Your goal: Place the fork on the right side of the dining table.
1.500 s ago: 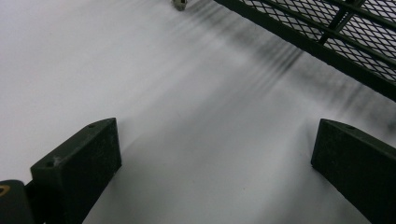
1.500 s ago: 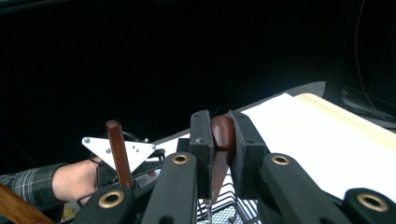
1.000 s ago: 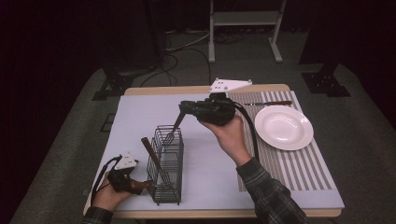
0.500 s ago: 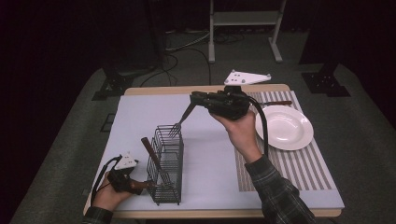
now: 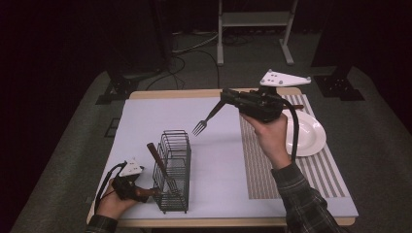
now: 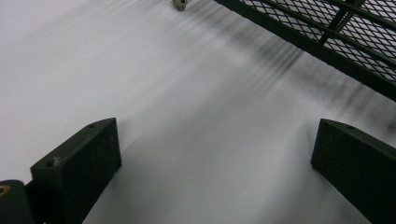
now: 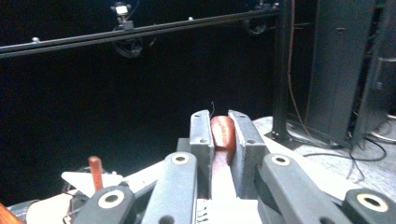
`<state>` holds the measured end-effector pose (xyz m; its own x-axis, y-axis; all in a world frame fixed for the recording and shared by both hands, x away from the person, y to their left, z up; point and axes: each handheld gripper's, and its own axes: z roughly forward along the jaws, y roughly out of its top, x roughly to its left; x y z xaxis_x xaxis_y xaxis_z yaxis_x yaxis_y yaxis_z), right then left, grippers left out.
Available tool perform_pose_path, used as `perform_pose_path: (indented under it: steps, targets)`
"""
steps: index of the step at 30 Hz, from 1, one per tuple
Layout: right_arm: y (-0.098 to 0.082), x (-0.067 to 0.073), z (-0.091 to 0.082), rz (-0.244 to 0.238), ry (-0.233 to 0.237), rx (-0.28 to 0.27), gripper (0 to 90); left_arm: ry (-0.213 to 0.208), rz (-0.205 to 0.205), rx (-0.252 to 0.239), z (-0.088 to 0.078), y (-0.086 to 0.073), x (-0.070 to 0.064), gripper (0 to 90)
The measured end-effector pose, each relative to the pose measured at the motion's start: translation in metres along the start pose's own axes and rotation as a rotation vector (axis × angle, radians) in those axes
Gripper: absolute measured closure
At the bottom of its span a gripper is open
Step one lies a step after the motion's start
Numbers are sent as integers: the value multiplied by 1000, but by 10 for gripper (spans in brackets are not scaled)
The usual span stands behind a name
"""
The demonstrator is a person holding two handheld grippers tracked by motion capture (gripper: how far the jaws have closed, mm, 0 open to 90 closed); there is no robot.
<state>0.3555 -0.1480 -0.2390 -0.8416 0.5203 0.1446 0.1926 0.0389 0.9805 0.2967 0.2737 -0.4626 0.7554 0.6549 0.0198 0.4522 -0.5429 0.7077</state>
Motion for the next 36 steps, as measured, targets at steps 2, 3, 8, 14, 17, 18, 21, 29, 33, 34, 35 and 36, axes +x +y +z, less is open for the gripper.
perform_pose_path:
  steps: [2, 3, 8, 14, 17, 18, 21, 29, 33, 34, 35, 36]
  targets:
    - [-3, -4, -5, 2, -18, 7, 804, 0, 0, 0, 0, 0, 0, 0]
    - [-5, -6, -7, 3, -26, 9, 804, 0, 0, 0, 0, 0, 0, 0]
    - [-15, -14, -17, 14, -59, 22, 804, 0, 0, 0, 0, 0, 0, 0]
    - [-31, -23, -28, 38, -94, 36, 804, 0, 0, 0, 0, 0, 0, 0]
    - [-41, -27, -34, 51, -113, 41, 804, 0, 0, 0, 0, 0, 0, 0]
    - [-44, -27, -36, 54, -120, 43, 804, 0, 0, 0, 0, 0, 0, 0]
    - [-53, -30, -43, 70, -135, 40, 804, -1, 0, 2, 0, 0, 0, 0]
    - [-64, -35, -63, 101, -163, 49, 804, 0, 2, 2, 0, 0, 0, 0]
    - [-70, -38, -73, 112, -186, 59, 804, 0, 2, 1, 0, 0, 0, 0]
    - [-72, -38, -75, 115, -193, 62, 803, 0, 2, 0, 0, 0, 0, 0]
    - [-74, -39, -77, 119, -198, 66, 803, 0, 2, 1, 0, 0, 0, 0]
    - [-76, -39, -78, 125, -206, 71, 803, 0, 2, 1, 0, 0, 0, 0]
